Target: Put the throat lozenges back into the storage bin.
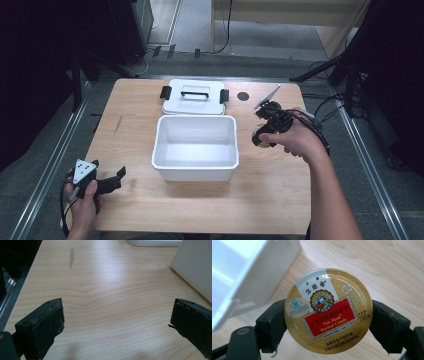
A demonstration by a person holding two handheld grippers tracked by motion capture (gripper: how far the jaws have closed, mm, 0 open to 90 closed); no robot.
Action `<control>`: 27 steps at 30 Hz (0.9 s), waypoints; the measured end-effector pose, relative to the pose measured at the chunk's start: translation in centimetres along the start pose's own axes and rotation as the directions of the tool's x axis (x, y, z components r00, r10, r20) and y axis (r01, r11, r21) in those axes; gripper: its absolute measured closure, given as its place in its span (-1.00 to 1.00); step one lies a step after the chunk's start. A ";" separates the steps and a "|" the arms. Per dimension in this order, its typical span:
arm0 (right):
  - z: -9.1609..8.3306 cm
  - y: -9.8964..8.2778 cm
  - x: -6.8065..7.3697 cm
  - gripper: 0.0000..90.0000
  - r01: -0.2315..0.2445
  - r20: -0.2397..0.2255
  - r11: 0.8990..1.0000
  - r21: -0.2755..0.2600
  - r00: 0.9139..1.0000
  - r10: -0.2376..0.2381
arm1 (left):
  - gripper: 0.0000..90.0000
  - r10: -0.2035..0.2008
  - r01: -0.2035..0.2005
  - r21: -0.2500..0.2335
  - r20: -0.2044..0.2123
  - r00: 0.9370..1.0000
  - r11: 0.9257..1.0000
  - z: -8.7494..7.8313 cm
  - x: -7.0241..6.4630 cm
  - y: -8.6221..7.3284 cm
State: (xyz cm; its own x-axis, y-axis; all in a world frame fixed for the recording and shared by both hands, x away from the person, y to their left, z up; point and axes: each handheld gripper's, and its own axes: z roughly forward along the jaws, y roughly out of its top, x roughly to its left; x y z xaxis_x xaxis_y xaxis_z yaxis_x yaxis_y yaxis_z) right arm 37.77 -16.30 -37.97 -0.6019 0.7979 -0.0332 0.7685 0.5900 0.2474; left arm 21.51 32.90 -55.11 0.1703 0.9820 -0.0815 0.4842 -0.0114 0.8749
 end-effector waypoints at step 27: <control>-2.1 3.3 5.8 -0.54 0.155 0.003 0.987 -0.031 0.988 -0.155 | -1.00 -0.002 0.002 0.004 0.007 1.000 1.000 0.0 0.1 0.0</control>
State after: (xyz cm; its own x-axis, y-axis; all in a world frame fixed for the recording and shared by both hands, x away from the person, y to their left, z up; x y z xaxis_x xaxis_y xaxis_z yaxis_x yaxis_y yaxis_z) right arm 36.37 -10.01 -35.34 -0.7134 0.6968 -0.0740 0.6585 0.7028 0.2692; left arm 21.53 32.98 -55.09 0.1754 0.9807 -0.0861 0.4882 -0.0107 0.8727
